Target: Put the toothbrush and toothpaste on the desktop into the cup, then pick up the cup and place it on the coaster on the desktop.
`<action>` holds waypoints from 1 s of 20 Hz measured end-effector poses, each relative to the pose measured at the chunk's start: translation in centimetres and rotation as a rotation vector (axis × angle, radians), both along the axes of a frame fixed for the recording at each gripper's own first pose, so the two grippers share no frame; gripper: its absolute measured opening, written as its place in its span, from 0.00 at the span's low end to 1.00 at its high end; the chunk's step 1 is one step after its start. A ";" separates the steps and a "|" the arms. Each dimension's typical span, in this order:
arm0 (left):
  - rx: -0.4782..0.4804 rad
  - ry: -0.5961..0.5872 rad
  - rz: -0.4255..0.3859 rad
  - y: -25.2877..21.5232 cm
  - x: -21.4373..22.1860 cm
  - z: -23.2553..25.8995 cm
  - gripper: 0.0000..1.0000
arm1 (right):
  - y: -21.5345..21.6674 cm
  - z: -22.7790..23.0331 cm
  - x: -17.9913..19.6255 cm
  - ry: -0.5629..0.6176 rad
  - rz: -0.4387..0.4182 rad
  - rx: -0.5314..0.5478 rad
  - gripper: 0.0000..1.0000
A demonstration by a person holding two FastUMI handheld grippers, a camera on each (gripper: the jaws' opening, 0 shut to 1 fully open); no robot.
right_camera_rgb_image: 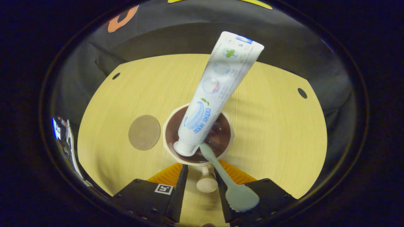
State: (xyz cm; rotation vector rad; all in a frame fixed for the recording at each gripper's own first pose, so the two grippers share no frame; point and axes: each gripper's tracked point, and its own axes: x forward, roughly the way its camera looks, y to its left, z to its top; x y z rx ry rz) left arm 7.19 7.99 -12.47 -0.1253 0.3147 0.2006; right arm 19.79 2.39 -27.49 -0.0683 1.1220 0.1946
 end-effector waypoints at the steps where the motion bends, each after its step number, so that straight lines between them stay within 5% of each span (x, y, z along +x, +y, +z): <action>1: -0.001 0.002 0.000 -0.1 -0.1 -0.1 0.95 | 0.1 -0.2 0.0 0.007 -0.002 -0.003 0.52; 4: 0.001 0.011 -0.004 -0.2 -0.2 -0.2 0.95 | 0.4 -0.3 0.0 0.008 -0.003 -0.020 0.29; 14: -0.005 0.048 0.004 0.4 -2.2 -0.9 0.95 | 0.5 0.3 0.2 -0.042 0.022 -0.049 0.10; 20: -0.015 0.040 0.037 2.1 -3.9 -0.5 0.95 | 0.5 0.5 0.3 -0.072 0.073 -0.036 0.10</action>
